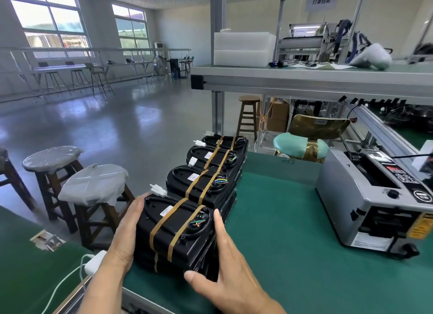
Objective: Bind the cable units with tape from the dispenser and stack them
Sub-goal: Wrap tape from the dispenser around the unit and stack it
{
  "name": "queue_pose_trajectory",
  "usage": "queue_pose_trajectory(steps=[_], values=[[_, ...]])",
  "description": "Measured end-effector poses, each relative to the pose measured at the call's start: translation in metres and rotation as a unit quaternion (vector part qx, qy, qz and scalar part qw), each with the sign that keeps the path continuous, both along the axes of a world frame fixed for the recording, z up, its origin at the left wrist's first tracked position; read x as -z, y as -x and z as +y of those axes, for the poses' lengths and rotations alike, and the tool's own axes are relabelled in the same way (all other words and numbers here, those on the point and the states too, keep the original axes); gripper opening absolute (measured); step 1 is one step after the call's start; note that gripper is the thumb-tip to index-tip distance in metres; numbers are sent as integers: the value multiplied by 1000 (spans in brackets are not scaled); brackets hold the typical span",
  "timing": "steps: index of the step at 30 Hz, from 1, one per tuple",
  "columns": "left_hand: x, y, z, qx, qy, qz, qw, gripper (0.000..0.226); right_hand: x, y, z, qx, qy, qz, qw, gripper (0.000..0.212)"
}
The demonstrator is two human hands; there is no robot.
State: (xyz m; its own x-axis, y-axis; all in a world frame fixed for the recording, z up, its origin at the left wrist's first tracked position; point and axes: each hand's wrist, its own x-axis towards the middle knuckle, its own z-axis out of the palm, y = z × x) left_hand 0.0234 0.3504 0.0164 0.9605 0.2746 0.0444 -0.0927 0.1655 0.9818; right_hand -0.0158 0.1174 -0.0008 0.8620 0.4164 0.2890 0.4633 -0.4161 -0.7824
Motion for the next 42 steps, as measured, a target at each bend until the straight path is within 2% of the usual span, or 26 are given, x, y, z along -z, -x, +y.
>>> queue_pose_trajectory(steps=[9, 18, 21, 24, 26, 30, 33, 37, 42], values=[[-4, 0, 3, 6, -7, 24, 1000, 63, 5, 7, 2, -10, -6, -11, 1000, 105], [-6, -8, 7, 31, -36, 36, 998, 66, 9, 13, 10, 34, -3, -21, 999, 117], [-3, -6, 9, 3, -41, 20, 999, 63, 9, 13, 8, 43, -5, -3, 999, 122], [-12, -4, 11, -87, -123, 16, 988, 70, 12, 15, 6, 55, -6, 8, 998, 126], [-33, -2, 3, -144, -208, 11, 967, 63, 12, 15, 5, 58, -8, 10, 998, 125], [-73, -6, -36, -113, -373, -11, 921, 27, 9, 15, 4, 58, -11, 8, 998, 124], [-84, -16, -61, -116, -461, -51, 878, 27, 6, 14, -4, 61, -19, 15, 998, 121], [-79, -23, -85, -105, -505, -84, 853, 27, 5, 10, -24, 83, -25, 24, 996, 117], [-79, -14, -97, -97, -490, -106, 860, 22, 8, 10, -43, 93, -25, 51, 994, 109]])
